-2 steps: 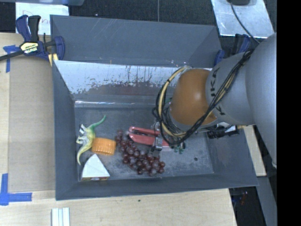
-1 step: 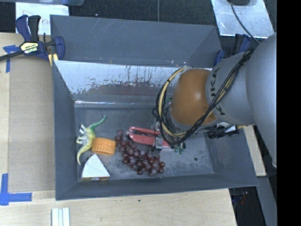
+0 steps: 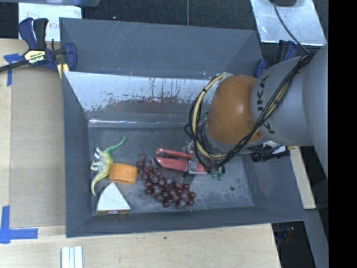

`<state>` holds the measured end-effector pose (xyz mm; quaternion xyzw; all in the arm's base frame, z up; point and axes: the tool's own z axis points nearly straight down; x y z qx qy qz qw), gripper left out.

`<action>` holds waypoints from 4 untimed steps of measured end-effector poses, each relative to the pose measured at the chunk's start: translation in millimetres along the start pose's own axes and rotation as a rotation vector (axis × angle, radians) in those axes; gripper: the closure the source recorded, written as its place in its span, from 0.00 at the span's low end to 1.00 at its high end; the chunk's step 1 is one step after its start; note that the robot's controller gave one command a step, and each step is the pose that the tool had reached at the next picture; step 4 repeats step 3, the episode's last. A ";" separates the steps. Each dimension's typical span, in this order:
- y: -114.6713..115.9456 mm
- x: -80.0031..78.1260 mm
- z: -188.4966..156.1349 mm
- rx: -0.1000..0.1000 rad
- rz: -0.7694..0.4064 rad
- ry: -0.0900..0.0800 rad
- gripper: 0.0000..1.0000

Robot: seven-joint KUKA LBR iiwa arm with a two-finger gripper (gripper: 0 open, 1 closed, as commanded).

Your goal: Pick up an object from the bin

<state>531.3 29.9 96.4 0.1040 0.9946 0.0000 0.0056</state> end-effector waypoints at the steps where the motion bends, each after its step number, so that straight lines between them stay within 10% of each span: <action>1: 0.3 -2.8 -27.9 -0.003 -0.001 -0.009 1.00; 4: -0.4 -2.2 -36.3 -0.002 -0.004 -0.008 1.00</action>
Offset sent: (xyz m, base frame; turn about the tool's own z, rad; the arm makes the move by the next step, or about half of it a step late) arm 0.0023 -0.0003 0.0312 -0.0011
